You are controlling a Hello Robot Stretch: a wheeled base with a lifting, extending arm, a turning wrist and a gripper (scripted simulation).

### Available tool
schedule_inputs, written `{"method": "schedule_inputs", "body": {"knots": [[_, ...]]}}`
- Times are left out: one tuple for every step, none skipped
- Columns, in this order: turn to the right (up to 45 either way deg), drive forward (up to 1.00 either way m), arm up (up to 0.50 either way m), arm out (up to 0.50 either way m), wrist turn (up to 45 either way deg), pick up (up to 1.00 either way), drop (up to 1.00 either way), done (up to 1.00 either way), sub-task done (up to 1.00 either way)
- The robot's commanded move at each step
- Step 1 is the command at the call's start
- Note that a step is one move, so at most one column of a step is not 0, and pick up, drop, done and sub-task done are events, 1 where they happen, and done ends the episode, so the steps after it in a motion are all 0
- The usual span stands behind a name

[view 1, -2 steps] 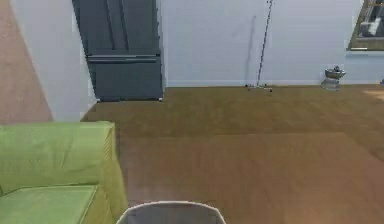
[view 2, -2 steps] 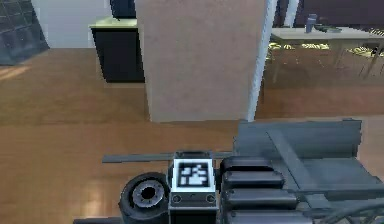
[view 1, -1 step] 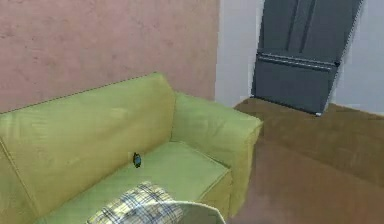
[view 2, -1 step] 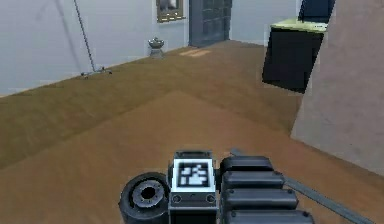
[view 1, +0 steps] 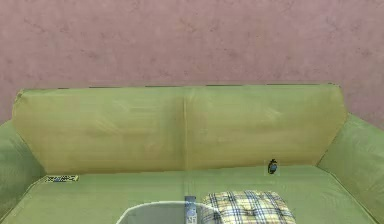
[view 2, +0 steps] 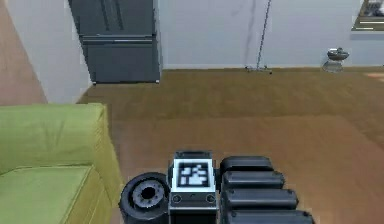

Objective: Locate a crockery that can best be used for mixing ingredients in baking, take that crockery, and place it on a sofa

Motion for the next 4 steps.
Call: {"method": "schedule_inputs", "body": {"knots": [[-9.0,0.0,0.0,0.0,0.0,0.0,0.0,0.0,0.0],[45.0,0.0,0.0,0.0,0.0,0.0,0.0,0.0,0.0],[45.0,0.0,0.0,0.0,0.0,0.0,0.0,0.0,0.0],[21.0,0.0,0.0,0.0,0.0,0.0,0.0,0.0,0.0]]}}
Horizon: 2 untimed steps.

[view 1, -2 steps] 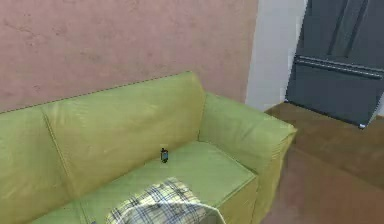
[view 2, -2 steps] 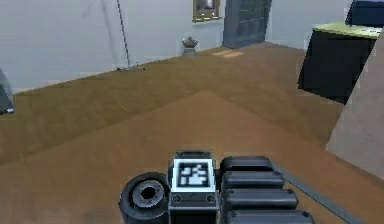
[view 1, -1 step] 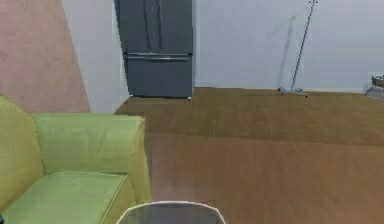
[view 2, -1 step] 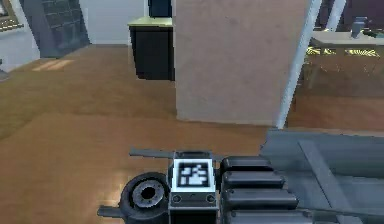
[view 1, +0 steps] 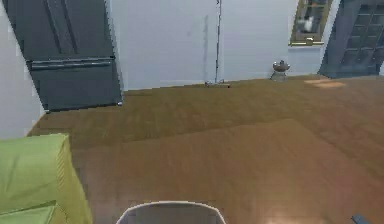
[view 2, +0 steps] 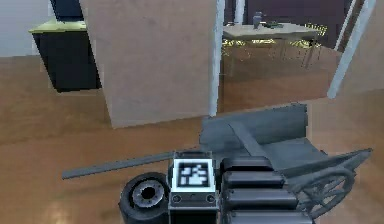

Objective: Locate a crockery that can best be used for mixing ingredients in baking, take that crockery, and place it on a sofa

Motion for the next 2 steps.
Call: {"method": "schedule_inputs", "body": {"knots": [[-45.0,0.0,0.0,0.0,0.0,0.0,0.0,0.0,0.0],[-45.0,0.0,0.0,0.0,0.0,0.0,0.0,0.0,0.0]]}}
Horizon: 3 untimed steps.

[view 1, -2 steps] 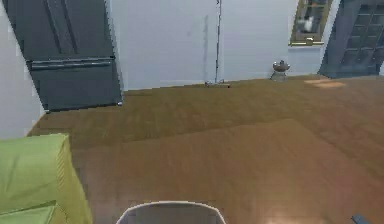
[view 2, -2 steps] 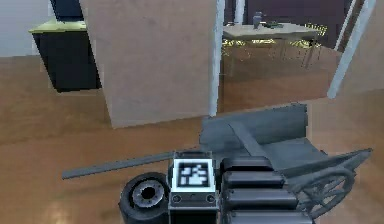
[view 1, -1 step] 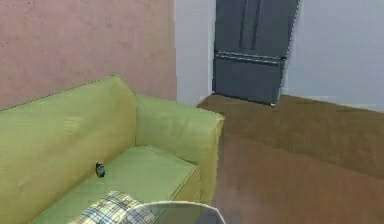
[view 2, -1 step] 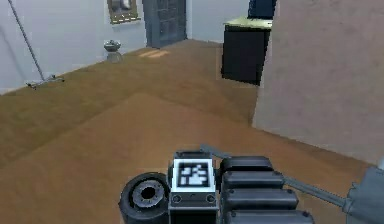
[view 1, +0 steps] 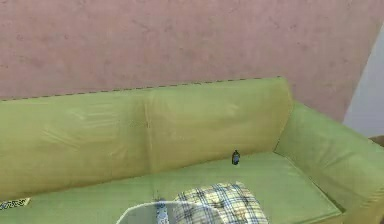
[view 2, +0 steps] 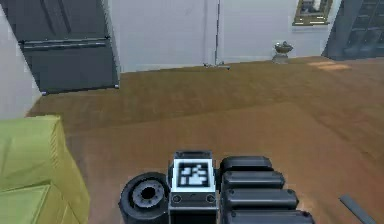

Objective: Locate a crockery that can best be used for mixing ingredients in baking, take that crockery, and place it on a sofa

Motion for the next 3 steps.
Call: {"method": "schedule_inputs", "body": {"knots": [[-36.0,0.0,0.0,0.0,0.0,0.0,0.0,0.0,0.0],[45.0,0.0,0.0,0.0,0.0,0.0,0.0,0.0,0.0],[45.0,0.0,0.0,0.0,0.0,0.0,0.0,0.0,0.0]]}}
